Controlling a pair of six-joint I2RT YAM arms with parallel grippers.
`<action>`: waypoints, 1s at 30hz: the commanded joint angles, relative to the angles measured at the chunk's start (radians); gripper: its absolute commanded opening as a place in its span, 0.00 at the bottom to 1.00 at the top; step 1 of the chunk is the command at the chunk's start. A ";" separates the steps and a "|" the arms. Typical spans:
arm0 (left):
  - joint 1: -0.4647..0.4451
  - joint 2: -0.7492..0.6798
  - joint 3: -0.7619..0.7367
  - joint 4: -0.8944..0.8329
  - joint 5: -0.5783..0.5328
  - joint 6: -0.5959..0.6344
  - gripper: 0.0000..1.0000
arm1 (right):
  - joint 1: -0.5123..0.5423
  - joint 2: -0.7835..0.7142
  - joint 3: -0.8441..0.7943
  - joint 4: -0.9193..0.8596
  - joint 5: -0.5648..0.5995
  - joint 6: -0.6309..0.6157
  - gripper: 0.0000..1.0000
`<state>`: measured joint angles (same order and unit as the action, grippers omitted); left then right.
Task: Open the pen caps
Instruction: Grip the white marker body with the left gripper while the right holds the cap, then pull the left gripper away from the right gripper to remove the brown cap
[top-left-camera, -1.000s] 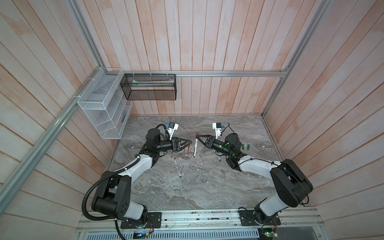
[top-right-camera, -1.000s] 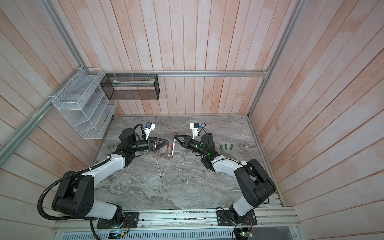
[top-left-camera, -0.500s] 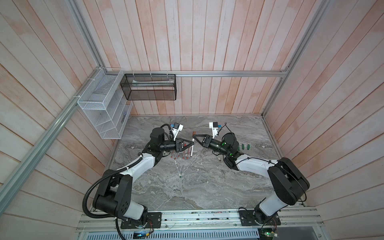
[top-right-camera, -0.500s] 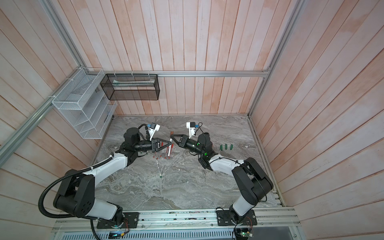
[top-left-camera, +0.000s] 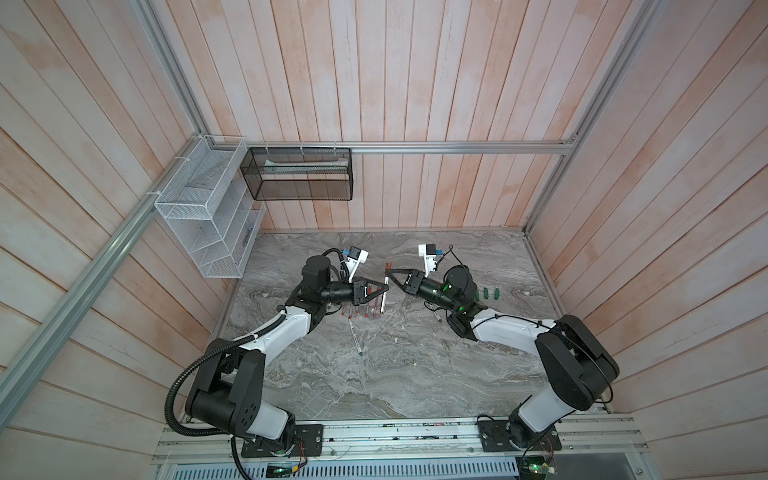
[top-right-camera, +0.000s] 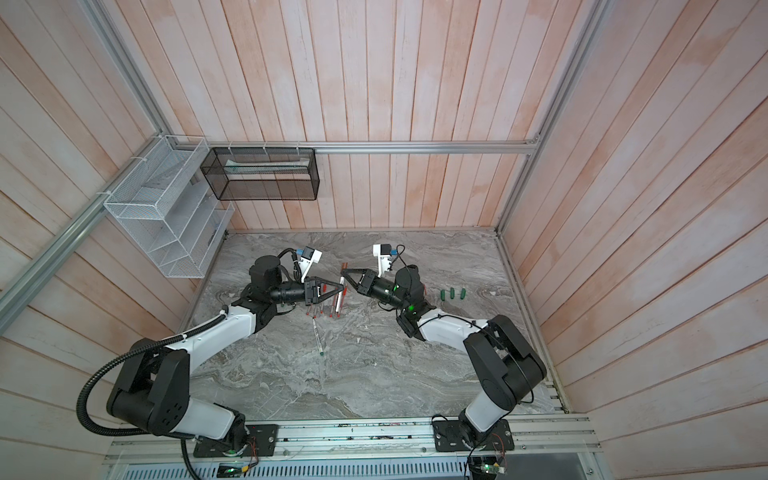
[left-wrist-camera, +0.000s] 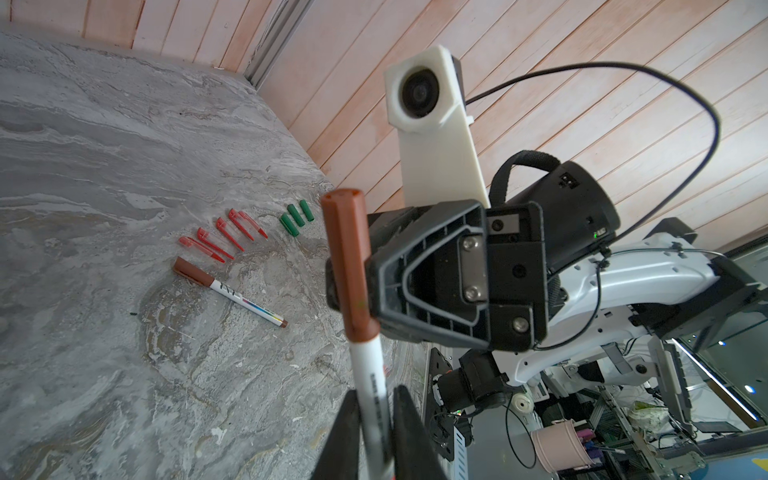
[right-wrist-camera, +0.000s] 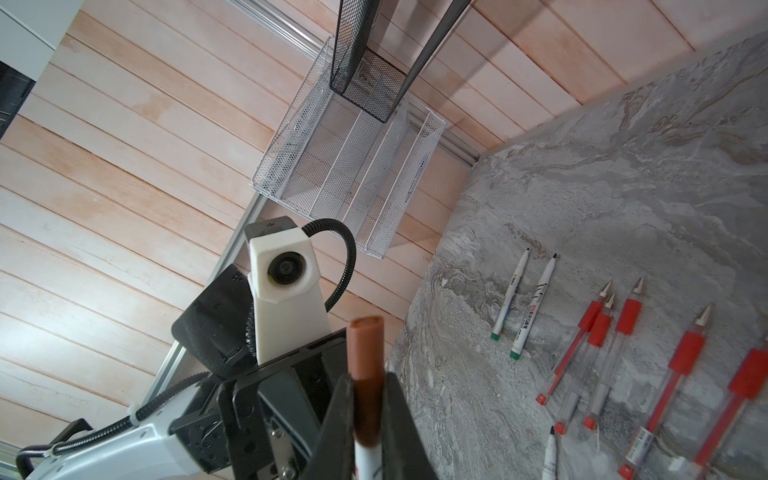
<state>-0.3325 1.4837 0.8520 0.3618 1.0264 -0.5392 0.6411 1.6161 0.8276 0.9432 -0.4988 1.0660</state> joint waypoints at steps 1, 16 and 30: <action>-0.009 0.012 -0.006 -0.014 -0.015 0.034 0.03 | 0.008 0.014 0.044 0.025 0.001 0.000 0.06; -0.019 -0.011 -0.013 -0.045 -0.004 0.080 0.00 | -0.021 0.056 0.076 0.041 -0.075 0.032 0.19; -0.061 -0.041 -0.088 -0.026 -0.004 0.087 0.00 | -0.098 0.038 0.115 0.016 -0.079 0.024 0.00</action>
<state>-0.3527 1.4654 0.8215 0.3420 0.9653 -0.5007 0.5865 1.6699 0.8814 0.9276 -0.6285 1.0702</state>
